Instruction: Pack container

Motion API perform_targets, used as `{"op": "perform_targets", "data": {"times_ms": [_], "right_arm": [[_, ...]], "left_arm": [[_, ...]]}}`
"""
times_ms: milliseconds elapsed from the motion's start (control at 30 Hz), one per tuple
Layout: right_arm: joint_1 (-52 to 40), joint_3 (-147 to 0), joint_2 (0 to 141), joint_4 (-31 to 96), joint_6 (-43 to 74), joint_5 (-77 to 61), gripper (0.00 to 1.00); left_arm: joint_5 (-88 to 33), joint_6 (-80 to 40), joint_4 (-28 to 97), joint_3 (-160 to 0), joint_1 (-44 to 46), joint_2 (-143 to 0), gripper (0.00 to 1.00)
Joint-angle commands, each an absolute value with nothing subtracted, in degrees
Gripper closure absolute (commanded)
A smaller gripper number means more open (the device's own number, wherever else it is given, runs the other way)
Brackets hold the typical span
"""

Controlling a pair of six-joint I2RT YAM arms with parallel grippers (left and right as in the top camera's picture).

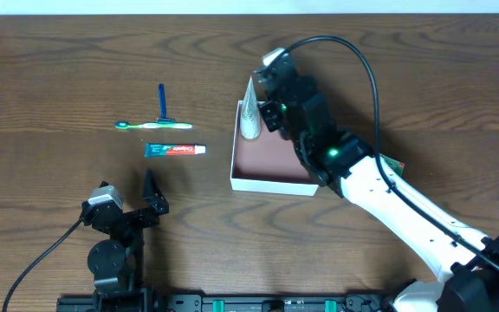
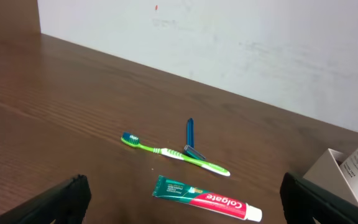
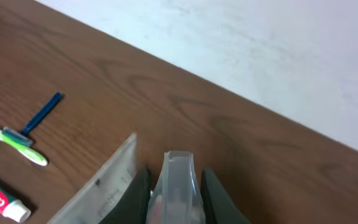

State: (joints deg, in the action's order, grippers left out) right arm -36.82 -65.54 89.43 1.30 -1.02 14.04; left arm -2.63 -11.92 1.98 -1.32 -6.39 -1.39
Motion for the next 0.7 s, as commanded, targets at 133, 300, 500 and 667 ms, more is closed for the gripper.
{"op": "perform_targets", "data": {"times_ms": [133, 300, 500, 667], "right_arm": [[-34.5, -61.3, 87.2, -4.6, 1.2, 4.7, 0.99], [-34.4, -60.9, 88.4, -6.8, 1.2, 2.5, 0.98], [-34.4, -60.9, 91.7, -9.9, 0.6, 2.5, 0.98], [-34.2, -60.9, 94.2, -12.7, -0.1, 2.5, 0.98]], "left_arm": [[-2.4, -11.2, 3.8, -0.2, -6.7, -1.4, 0.02], [-2.3, -11.2, 3.8, -0.2, -6.7, -1.4, 0.02], [-2.3, -11.2, 3.8, -0.2, -6.7, -1.4, 0.02], [-2.3, -11.2, 3.8, -0.2, -6.7, -1.4, 0.02]]}}
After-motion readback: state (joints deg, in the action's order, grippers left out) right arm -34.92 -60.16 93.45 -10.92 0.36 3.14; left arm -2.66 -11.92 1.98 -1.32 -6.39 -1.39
